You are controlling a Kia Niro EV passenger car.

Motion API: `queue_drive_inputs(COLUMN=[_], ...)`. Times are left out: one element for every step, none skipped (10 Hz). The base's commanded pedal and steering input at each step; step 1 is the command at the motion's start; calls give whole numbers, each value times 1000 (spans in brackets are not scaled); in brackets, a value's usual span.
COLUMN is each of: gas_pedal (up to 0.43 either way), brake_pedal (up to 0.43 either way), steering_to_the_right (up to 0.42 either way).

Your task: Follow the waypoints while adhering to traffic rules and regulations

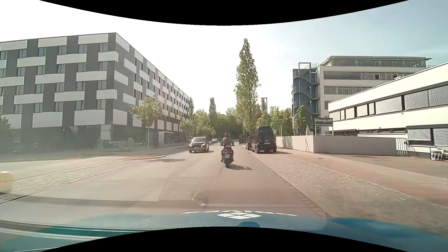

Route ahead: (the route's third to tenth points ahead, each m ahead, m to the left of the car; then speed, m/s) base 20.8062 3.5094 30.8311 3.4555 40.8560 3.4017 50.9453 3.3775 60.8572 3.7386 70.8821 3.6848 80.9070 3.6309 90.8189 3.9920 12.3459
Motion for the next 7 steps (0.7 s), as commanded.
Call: queue_drive_inputs(gas_pedal=[0, 0, 0, 0, 0, 0, 0], brake_pedal=[110, 110, 104, 85, 73, 6, 0], steering_to_the_right=[-9, -8, -8, -6, -6, -5, -5])
